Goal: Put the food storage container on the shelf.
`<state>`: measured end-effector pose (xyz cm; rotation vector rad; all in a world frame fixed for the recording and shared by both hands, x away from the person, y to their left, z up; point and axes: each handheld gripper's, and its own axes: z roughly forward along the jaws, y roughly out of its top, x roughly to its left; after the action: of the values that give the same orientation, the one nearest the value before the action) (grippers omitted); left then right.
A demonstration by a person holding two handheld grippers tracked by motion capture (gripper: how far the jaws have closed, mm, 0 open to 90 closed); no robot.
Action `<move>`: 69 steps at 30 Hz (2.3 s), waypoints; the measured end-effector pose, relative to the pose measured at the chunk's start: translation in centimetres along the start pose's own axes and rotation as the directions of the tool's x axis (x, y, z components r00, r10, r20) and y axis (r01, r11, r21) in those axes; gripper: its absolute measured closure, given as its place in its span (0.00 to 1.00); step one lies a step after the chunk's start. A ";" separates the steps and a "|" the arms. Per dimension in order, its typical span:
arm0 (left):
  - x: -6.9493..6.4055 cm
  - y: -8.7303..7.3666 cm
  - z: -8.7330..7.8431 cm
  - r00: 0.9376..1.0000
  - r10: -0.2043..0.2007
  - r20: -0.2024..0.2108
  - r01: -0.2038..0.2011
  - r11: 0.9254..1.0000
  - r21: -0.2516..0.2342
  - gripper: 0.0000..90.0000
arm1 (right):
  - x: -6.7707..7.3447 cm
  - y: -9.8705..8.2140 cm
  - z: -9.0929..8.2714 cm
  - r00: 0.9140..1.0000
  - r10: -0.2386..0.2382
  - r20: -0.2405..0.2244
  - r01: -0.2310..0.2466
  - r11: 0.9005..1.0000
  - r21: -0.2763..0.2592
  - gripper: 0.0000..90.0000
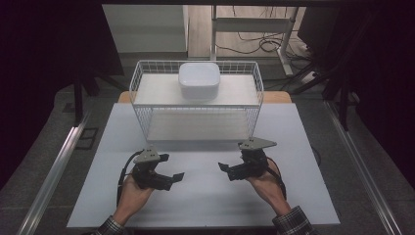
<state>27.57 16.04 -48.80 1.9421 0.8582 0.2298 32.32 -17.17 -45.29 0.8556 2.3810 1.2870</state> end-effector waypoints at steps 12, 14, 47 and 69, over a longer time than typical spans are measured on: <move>-0.2 -2.4 -1.2 0.999 -0.014 -0.033 0.015 0.999 0.029 0.08 | 0.0 -2.5 -1.3 1.000 0.004 0.031 -0.004 1.000 0.026 0.00; -0.2 -2.7 -1.6 0.999 -0.021 -0.036 0.022 0.999 0.025 0.08 | 0.0 -2.9 -1.5 0.999 0.001 0.038 -0.002 1.000 0.030 0.00; -0.5 -8.2 -4.3 0.990 -0.125 -0.068 0.132 0.986 0.103 0.07 | -0.7 -8.2 -5.6 0.990 0.026 0.139 -0.042 0.992 0.118 0.00; -0.8 -9.1 -3.4 0.991 -0.088 -0.105 0.110 0.967 0.229 0.05 | -0.7 -11.2 -6.2 0.985 0.034 0.169 -0.076 0.964 0.254 0.00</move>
<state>21.08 20.55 -54.47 2.1125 1.0830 0.1677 25.63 -26.32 -51.21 1.0649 2.4410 0.8940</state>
